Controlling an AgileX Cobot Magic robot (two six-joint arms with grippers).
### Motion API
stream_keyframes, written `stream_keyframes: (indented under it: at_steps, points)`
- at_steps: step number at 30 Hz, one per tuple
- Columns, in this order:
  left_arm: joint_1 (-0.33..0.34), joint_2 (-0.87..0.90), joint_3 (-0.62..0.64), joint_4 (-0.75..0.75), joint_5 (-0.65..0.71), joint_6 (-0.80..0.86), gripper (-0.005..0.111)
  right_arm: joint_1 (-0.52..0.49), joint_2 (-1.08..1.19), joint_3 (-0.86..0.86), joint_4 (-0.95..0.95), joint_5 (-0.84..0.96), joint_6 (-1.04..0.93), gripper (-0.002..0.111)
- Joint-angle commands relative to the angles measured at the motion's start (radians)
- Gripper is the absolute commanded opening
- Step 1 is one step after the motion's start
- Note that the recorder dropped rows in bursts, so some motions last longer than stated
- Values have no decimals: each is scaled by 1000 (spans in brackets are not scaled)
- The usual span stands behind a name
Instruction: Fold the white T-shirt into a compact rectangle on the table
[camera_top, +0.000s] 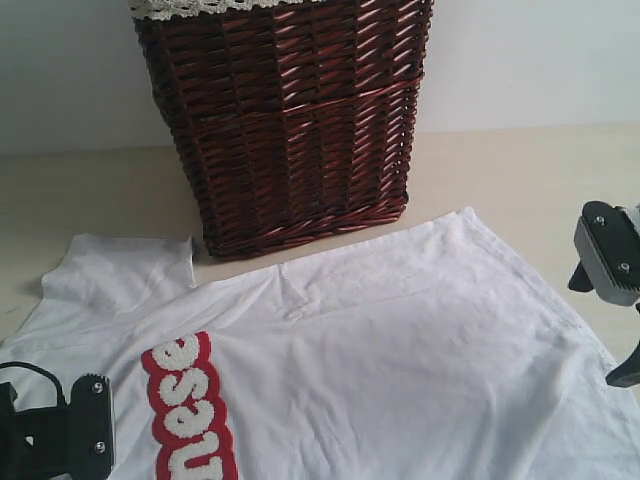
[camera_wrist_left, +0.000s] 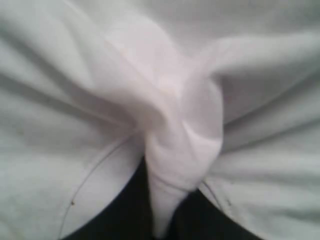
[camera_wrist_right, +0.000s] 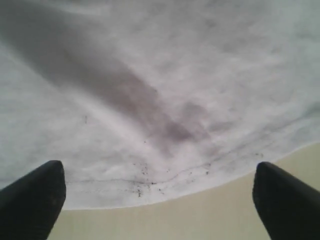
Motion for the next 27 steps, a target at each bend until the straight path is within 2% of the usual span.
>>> stream_keyframes:
  at_steps: [1, 7, 13, 18, 22, 24, 27]
  points:
    - [2, 41, 22, 47, -94, -2, 0, -2, 62, -5, 3, -20, -155, 101]
    - [2, 41, 22, 47, -97, -2, 0, -2, 130, -5, 2, -54, -155, 101]
    - [2, 41, 22, 47, -97, -2, 0, -2, 203, -5, -11, -162, -153, 101]
    - [2, 41, 22, 47, -101, -2, 0, -2, 256, -5, -210, -121, -153, 101]
    - [2, 41, 22, 47, -103, -2, 0, -2, 285, -5, -413, 60, -138, 101]
    - [2, 41, 22, 47, -108, -2, 0, -2, 298, -5, -454, 110, -143, 101]
    - [2, 41, 22, 47, -108, -2, 0, -2, 302, -5, -456, 59, -143, 101]
